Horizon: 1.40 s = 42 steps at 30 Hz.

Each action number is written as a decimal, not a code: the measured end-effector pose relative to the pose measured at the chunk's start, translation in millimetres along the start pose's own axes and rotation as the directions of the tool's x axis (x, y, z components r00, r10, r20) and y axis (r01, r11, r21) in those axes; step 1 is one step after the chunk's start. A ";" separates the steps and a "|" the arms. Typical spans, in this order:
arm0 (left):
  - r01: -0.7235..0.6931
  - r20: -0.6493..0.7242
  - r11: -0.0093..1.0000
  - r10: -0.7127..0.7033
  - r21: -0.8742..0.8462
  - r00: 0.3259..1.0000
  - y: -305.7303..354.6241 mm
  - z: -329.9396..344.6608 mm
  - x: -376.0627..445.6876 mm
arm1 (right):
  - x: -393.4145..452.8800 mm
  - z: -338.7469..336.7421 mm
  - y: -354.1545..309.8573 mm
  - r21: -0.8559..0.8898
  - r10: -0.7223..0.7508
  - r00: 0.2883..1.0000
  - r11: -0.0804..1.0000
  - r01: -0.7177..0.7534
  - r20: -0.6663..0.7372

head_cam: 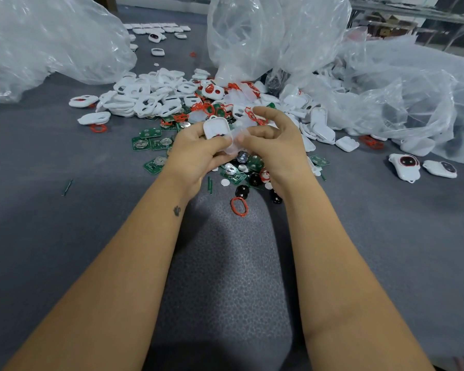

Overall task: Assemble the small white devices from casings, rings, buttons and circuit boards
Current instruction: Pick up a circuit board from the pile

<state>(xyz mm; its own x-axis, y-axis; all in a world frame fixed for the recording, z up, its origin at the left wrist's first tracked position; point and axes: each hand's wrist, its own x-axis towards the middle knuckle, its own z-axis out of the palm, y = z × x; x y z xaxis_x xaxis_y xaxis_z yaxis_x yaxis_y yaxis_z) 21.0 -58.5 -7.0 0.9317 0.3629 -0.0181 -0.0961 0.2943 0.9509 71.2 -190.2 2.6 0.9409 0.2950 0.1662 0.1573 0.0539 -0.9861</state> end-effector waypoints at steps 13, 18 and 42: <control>0.123 -0.004 0.965 -0.128 -0.230 0.992 5.1 1.9 -0.9 | -1.5 0.0 -3.4 0.038 -0.029 0.999 0.999 0.030 -0.012; 0.156 0.071 0.979 -0.147 -0.130 0.987 6.4 2.6 -3.2 | -3.5 1.0 -4.7 -0.038 -0.096 0.995 0.995 0.097 0.025; 0.188 0.094 0.972 -0.176 -0.143 0.980 7.2 3.5 -4.7 | -3.1 3.4 -1.8 -0.173 -0.169 0.985 0.972 0.159 -0.043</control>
<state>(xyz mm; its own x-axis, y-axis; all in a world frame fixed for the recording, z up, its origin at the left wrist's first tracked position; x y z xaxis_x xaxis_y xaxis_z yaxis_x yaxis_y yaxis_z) 17.1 -61.1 1.1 0.9628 0.2206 -0.1560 0.0320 0.4803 0.8765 67.0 -187.9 3.9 0.9128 0.2406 0.3300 0.3545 -0.0654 -0.9328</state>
